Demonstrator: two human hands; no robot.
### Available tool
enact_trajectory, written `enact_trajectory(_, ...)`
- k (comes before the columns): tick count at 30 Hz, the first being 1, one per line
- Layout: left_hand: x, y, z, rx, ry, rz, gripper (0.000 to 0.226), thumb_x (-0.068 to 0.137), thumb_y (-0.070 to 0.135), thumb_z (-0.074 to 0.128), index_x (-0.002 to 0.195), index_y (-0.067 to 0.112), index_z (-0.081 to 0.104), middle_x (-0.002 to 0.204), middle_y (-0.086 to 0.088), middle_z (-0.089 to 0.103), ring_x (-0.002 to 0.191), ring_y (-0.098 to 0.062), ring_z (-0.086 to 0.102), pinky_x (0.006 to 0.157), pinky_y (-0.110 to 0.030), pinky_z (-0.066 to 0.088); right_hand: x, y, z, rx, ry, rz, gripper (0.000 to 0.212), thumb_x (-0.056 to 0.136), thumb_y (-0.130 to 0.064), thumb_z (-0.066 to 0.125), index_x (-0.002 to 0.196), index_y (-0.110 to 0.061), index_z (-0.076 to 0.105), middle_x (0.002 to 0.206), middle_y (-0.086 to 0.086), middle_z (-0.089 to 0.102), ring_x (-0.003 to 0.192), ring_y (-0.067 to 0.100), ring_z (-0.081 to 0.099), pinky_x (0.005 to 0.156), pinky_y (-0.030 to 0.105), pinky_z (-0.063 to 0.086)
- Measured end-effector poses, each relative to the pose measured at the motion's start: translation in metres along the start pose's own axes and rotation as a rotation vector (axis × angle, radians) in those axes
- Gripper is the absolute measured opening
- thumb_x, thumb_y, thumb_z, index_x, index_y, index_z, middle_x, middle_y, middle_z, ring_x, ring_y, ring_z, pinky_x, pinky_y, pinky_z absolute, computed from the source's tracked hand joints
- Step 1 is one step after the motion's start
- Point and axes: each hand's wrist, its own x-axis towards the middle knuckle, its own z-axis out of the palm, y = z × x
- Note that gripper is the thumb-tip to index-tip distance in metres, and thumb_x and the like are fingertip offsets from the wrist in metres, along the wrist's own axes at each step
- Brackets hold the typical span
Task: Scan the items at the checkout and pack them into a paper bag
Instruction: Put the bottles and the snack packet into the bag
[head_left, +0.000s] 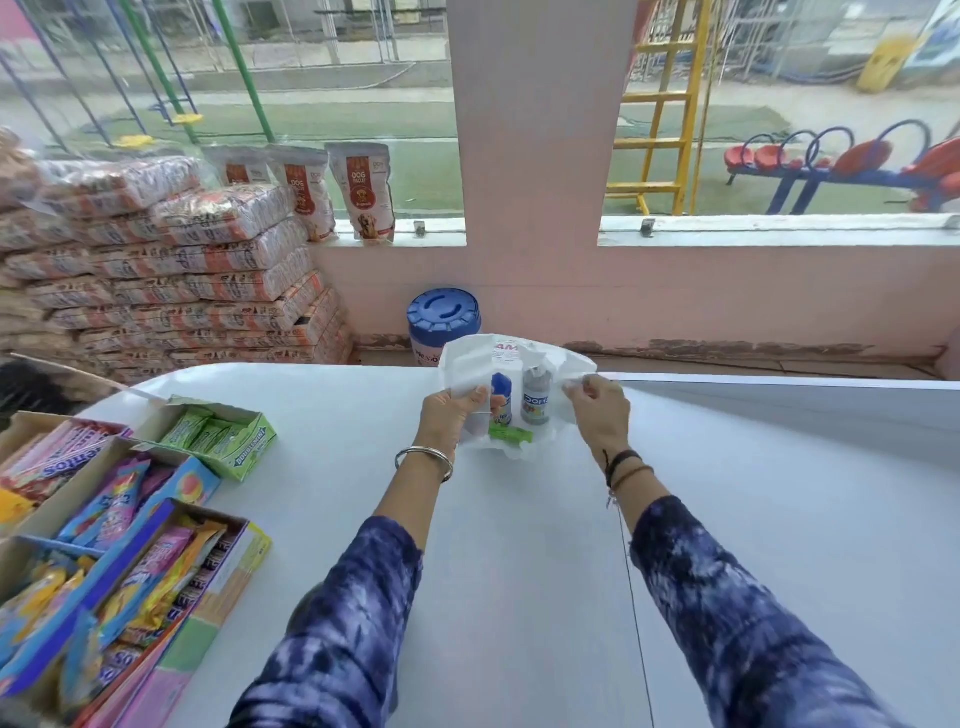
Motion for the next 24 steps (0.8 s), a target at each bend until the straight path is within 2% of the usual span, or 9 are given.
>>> enact_trajectory(2,0.002,0.026,0.005,0.083,-0.04,0.043,0.013,0.083,0.014,0.064,0.088,0.004,0.071,0.062,0.001,0.075,0.067,-0.02,0.068,0.058,-0.023,0.053,0.008,-0.036,-0.007,0.059,-0.059,-0.022,0.031,0.083,-0.016,0.057,0.056,-0.014,0.044,0.055,0.001,0.039,0.063,0.02,0.039,0.052,0.029,0.028)
enact_trajectory(5,0.012,0.099,0.013,0.134,-0.057,0.147,0.013,0.085,0.011,0.062,0.087,0.0,0.068,0.061,0.0,0.074,0.06,-0.016,0.069,0.056,-0.024,0.056,0.028,-0.103,-0.027,0.268,-0.109,0.007,0.02,0.084,-0.01,0.06,0.065,-0.001,0.062,0.061,0.007,0.048,0.058,0.018,0.048,0.05,0.029,0.04)
enact_trajectory(8,0.013,0.175,0.026,0.131,-0.055,0.232,0.008,0.085,0.01,0.06,0.082,0.005,0.064,0.058,0.001,0.073,0.058,-0.014,0.07,0.061,-0.025,0.058,0.043,-0.174,-0.05,0.399,-0.053,-0.1,0.027,0.085,-0.005,0.06,0.059,-0.007,0.055,0.06,0.013,0.056,0.04,0.008,0.052,0.048,0.026,0.044)
enact_trajectory(11,0.012,0.21,0.034,0.18,0.01,0.213,0.011,0.085,0.004,0.059,0.074,0.001,0.061,0.046,-0.002,0.068,0.043,-0.011,0.065,0.047,-0.021,0.053,0.059,-0.211,-0.055,0.273,-0.047,-0.154,0.019,0.09,-0.009,0.056,0.093,0.008,0.065,0.113,0.03,0.063,0.073,0.013,0.047,0.064,0.031,0.051)
enact_trajectory(13,0.017,0.214,0.03,0.236,0.054,0.189,0.006,0.082,0.005,0.063,0.084,0.0,0.062,0.064,-0.01,0.073,0.06,-0.016,0.07,0.055,-0.025,0.056,0.065,-0.217,-0.05,0.193,-0.08,-0.14,0.018,0.09,-0.009,0.052,0.095,0.003,0.066,0.103,0.027,0.065,0.082,0.016,0.042,0.079,0.034,0.052)
enact_trajectory(15,0.024,0.214,0.024,0.313,0.051,0.191,0.015,0.084,0.007,0.059,0.098,0.006,0.061,0.098,-0.013,0.067,0.086,-0.022,0.066,0.064,-0.03,0.057,0.065,-0.218,-0.046,0.181,-0.045,-0.197,0.018,0.086,-0.007,0.052,0.07,-0.01,0.06,0.077,0.014,0.054,0.079,0.018,0.045,0.07,0.031,0.045)
enact_trajectory(19,0.013,0.211,0.02,0.254,0.068,0.225,0.039,0.083,0.012,0.059,0.121,0.005,0.057,0.11,-0.01,0.062,0.091,-0.023,0.058,0.049,-0.021,0.053,0.054,-0.207,-0.047,0.195,0.034,-0.347,0.018,0.09,-0.011,0.052,0.102,0.0,0.06,0.085,0.005,0.058,0.084,0.02,0.054,0.067,0.024,0.047)
enact_trajectory(21,0.003,0.203,0.019,0.365,0.109,0.213,0.041,0.083,0.015,0.062,0.117,-0.007,0.054,0.11,-0.018,0.061,0.093,-0.029,0.055,0.056,-0.025,0.054,0.038,-0.197,-0.051,0.204,0.042,-0.352,0.029,0.088,-0.01,0.056,0.114,-0.001,0.049,0.086,0.005,0.056,0.085,0.023,0.057,0.063,0.023,0.048)
enact_trajectory(24,-0.023,0.167,0.016,0.732,0.215,0.157,0.041,0.083,0.015,0.062,0.11,-0.013,0.047,0.112,-0.031,0.055,0.099,-0.039,0.053,0.089,-0.039,0.047,0.002,-0.161,-0.062,-0.112,0.012,-0.325,0.041,0.083,-0.011,0.06,0.119,-0.001,0.043,0.084,0.01,0.056,0.082,0.028,0.057,0.071,0.035,0.049)
